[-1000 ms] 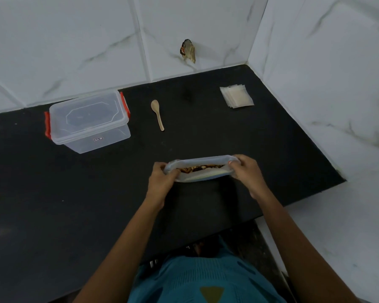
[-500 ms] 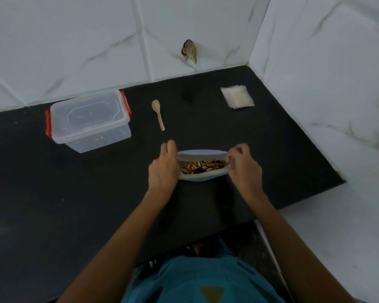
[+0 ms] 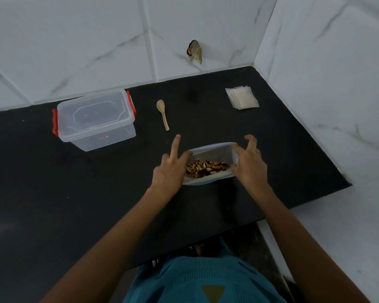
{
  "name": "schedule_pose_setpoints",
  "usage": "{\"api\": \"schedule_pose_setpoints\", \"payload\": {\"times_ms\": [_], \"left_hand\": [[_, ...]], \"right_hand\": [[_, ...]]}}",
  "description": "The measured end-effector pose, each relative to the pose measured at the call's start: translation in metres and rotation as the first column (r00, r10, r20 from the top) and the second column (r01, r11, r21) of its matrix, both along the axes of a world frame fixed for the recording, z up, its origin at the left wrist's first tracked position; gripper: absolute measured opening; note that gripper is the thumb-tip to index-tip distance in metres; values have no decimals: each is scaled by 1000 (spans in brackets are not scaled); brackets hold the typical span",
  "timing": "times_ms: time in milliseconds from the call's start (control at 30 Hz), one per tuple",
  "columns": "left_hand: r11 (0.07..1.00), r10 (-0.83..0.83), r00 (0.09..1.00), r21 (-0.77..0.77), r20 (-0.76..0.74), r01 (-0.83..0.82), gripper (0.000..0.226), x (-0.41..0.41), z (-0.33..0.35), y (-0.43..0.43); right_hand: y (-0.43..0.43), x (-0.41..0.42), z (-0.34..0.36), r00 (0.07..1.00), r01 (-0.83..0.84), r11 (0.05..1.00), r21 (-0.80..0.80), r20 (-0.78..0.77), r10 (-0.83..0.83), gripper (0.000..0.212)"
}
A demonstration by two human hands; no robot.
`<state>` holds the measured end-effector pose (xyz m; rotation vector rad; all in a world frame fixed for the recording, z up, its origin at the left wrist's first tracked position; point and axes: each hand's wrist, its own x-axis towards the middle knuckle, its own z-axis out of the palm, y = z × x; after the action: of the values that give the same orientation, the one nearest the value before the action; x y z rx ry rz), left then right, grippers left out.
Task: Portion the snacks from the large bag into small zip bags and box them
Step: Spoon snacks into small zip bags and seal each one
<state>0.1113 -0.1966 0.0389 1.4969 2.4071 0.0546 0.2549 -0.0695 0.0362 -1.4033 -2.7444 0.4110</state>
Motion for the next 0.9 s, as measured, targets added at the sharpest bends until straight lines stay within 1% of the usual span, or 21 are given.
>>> {"api": "schedule_pose_setpoints", "payload": {"times_ms": [67, 167, 233, 300, 367, 433, 500, 533, 700, 733, 800, 900], "left_hand": [[998, 64, 998, 17, 23, -64, 72, -5, 2, 3], [987, 148, 972, 41, 182, -158, 67, -12, 4, 8], [980, 153, 940, 76, 306, -185, 58, -12, 2, 10], [958, 159, 909, 164, 385, -237, 42, -8, 1, 11], [933, 174, 908, 231, 381, -275, 36, -4, 0, 11], [931, 174, 909, 237, 380, -277, 44, -2, -1, 10], [936, 167, 910, 228, 381, -267, 53, -4, 0, 9], [934, 165, 917, 242, 364, -264, 54, -5, 1, 9], [890, 175, 947, 369, 269, -269, 50, -13, 9, 15], [896, 177, 949, 355, 261, -265, 51, -14, 9, 17], [931, 177, 948, 269, 265, -249, 57, -14, 7, 17], [961, 190, 933, 136, 306, -240, 63, -14, -2, 16]], "right_hand": [[5, 4, 1, 998, -57, 998, -10, 1, 57, 54], [15, 12, 0, 988, -148, 986, -80, -63, 143, 44], [18, 15, -2, 984, -121, 988, -92, -140, 108, 35], [15, 13, -4, 974, -30, 996, -80, -228, 11, 29], [9, 9, -6, 959, 34, 998, -49, -278, -46, 27], [4, 5, -9, 954, 46, 999, -24, -296, -51, 31], [4, 6, -12, 953, 23, 999, -22, -302, -29, 36], [6, 6, -12, 953, 7, 1000, -22, -301, -14, 36], [22, 6, 6, 937, -42, 999, -10, -347, 36, 33], [24, 5, 9, 937, -41, 999, -32, -347, 27, 33], [25, 3, 9, 948, -46, 996, -80, -317, 18, 35], [21, 0, -3, 975, -74, 984, -161, -219, 38, 40]]}}
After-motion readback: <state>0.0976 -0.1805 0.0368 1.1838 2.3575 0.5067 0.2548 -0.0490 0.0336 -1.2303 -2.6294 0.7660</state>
